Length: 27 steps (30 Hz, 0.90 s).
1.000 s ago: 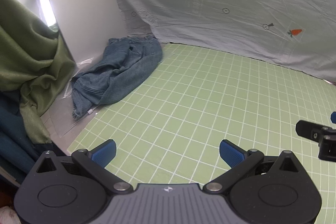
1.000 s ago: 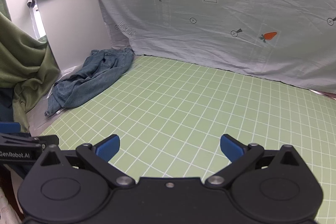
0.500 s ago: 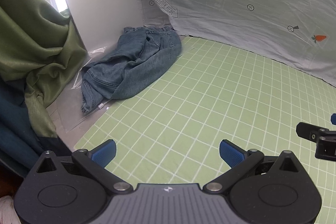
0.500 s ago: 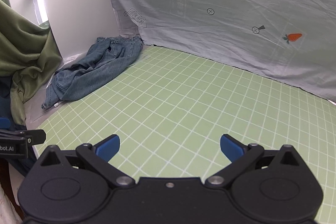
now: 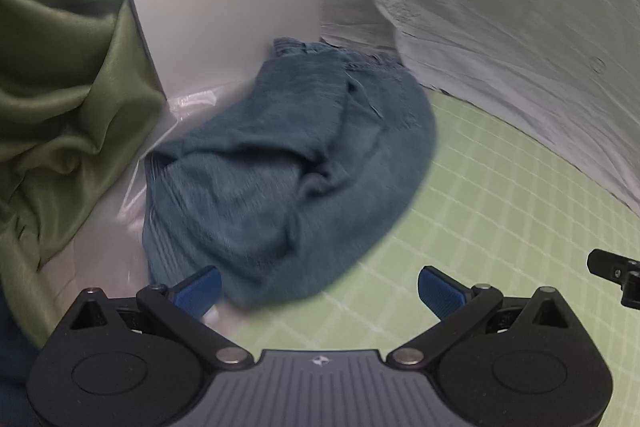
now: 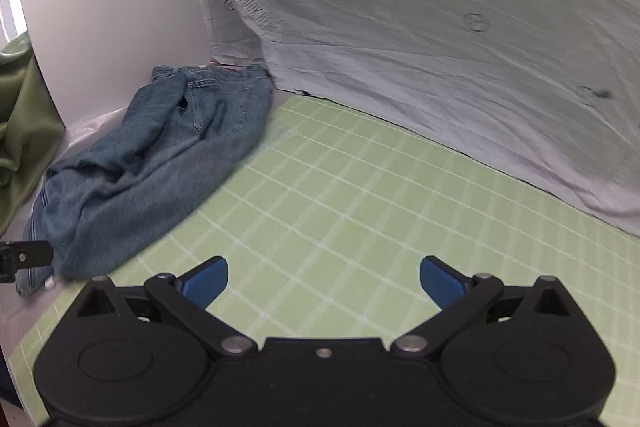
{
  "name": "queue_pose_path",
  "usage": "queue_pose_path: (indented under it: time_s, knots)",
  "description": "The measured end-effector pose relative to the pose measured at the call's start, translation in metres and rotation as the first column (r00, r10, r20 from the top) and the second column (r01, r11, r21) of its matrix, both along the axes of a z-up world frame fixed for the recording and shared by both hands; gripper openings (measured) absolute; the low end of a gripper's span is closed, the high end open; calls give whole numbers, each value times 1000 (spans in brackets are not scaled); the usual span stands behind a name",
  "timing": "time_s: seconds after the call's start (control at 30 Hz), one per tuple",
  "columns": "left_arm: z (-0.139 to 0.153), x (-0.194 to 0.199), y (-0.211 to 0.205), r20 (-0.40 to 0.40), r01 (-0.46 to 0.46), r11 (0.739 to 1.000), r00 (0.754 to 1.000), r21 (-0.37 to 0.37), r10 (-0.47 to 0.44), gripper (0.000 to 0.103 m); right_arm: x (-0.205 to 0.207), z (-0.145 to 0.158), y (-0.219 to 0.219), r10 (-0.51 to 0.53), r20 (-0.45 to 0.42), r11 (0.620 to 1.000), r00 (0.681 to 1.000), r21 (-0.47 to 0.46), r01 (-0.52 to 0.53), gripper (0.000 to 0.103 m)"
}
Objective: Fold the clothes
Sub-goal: 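Grasp the jeans waistband with the right tool while the left tool grasps a leg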
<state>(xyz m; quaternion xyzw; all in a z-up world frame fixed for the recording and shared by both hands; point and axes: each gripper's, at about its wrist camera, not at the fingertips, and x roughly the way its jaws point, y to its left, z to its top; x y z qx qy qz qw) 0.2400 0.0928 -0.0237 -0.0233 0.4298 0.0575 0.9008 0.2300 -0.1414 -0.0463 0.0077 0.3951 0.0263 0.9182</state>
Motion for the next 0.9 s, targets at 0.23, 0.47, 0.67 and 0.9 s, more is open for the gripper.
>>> queue_pose_path:
  time_s: [0.23,0.47,0.67,0.9]
  knots:
    - [-24,105,30,13,37,999,999,-34,-36,103,144,-28,67,50,-13,998,999,-37,-50,98]
    - [-47,184,45,24,66,993,998,-94,-64,94,259,-65,98,78,-33,995,996,57,-76,61]
    - [-70,205,43,-2,46,995,999,-93,-46,86,313,-90,104,110,-83,990,991,102,-101,57]
    - [-72,202,51,19,-15,996,1000,-89,17,22,311,-84,113,217,-16,968,976,128,-214,10]
